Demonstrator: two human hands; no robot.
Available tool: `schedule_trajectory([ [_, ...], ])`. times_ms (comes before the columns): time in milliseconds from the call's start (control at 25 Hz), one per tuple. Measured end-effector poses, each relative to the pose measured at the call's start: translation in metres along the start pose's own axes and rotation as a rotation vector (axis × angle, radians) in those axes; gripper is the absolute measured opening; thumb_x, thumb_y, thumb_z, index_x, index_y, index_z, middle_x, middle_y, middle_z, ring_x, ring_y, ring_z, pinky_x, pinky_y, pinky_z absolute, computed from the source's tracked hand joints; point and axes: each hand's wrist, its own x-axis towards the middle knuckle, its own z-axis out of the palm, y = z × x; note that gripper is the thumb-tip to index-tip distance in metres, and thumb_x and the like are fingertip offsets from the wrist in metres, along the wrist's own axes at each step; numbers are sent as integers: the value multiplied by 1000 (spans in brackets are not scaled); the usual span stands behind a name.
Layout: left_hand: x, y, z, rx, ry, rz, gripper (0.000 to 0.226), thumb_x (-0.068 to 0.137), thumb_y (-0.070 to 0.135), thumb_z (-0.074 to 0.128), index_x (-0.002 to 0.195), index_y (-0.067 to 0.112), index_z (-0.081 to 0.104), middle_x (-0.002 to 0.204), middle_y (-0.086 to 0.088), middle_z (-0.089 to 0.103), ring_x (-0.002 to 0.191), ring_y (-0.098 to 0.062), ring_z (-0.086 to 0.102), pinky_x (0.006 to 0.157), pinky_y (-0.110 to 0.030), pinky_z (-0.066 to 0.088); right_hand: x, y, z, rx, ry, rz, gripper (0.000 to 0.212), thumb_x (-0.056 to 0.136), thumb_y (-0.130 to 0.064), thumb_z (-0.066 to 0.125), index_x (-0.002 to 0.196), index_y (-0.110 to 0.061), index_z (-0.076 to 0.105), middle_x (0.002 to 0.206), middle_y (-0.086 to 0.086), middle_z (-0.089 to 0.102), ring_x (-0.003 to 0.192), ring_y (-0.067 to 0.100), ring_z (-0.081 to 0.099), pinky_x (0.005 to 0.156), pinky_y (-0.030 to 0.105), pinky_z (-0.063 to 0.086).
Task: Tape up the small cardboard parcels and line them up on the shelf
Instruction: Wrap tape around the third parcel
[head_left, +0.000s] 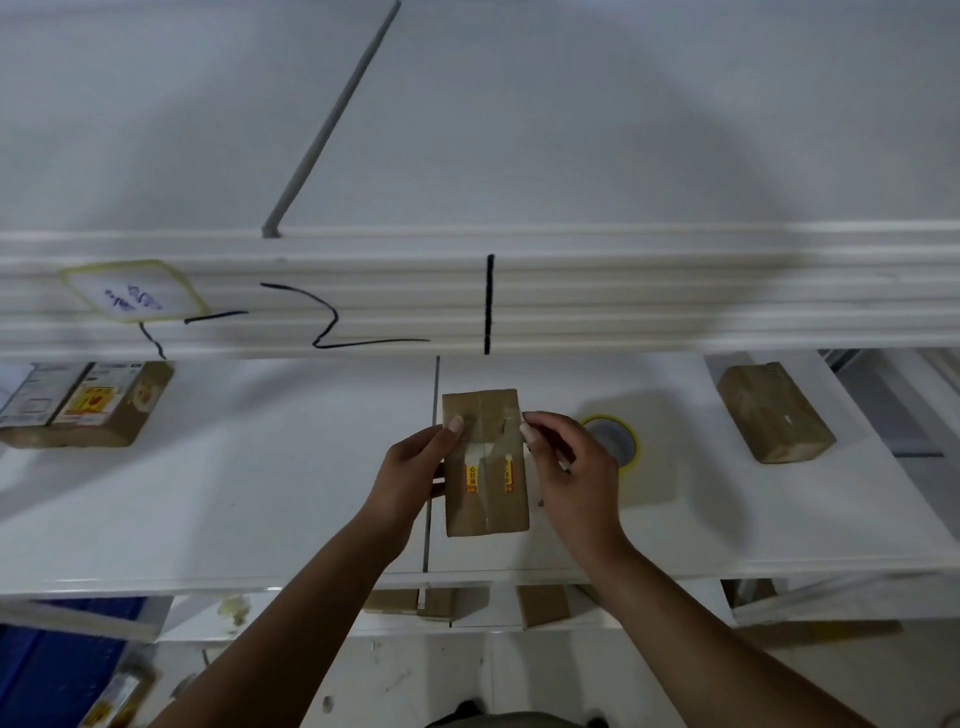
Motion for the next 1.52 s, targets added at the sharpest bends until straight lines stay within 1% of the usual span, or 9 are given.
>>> schedule_trajectory([
  [320,-16,-7,-2,-12,-49,19,55,95,61,57,133,22,65,121,-6,76,110,-22,75,90,-36,61,-21,-14,27,193,136,270,14,100,-37,69,103,-32,81,100,-9,81,97,6,75,88,30,59],
  [480,-25,-8,15,-81,58,-36,46,105,59,46,135,23,46,125,-4,66,108,-20,70,67,-25,60,-36,-17,43,293,74,357,22,96,-45,73,101,-26,83,97,-10,81,91,2,76,76,18,56],
  [680,-41,-11,30,100,254,87,48,97,63,59,123,23,52,116,2,69,91,-7,73,63,-19,54,-31,-20,30,542,114,541,40,89,-29,83,74,5,68,73,20,64,72,28,59,73,44,53],
  [880,-68,-18,42,57,276,133,41,98,54,64,122,25,50,116,3,67,91,-8,75,62,-17,59,-56,-30,11,13,119,218,40,99,-43,70,75,-11,77,61,1,66,52,0,52,61,8,38],
  [1040,-90,-28,47,146,342,133,40,100,54,61,122,24,47,118,3,66,100,-13,72,73,-27,60,-81,-34,3,-60,0,260,31,100,-47,66,93,-24,85,84,-10,81,74,-9,67,65,0,39],
  [1160,-109,-29,38,119,348,73,39,100,61,57,121,29,49,115,5,66,97,-11,72,63,-18,58,-92,-34,3,26,-91,343,22,99,-45,68,97,-32,85,94,-11,82,91,7,75,80,15,52],
  [1360,-140,-29,9,-19,268,-5,59,93,78,51,116,28,73,113,-8,80,103,-27,78,84,-43,66,-124,-35,6,667,-468,839,42,103,-58,52,112,-30,82,115,5,81,107,24,77,95,47,62],
  [1440,-146,-29,2,188,380,-3,67,89,79,47,117,24,72,123,-14,70,103,-29,73,87,-43,63,-137,-31,7,781,-585,964,45,102,-58,54,114,-25,82,121,11,78,113,31,75,99,55,59],
  [1520,-158,-30,-7,295,576,43,57,94,76,48,127,34,67,121,2,68,95,-12,69,78,-29,56,-148,-37,15,722,-660,864,38,101,-56,58,123,-32,77,125,6,77,112,26,75,93,52,62],
])
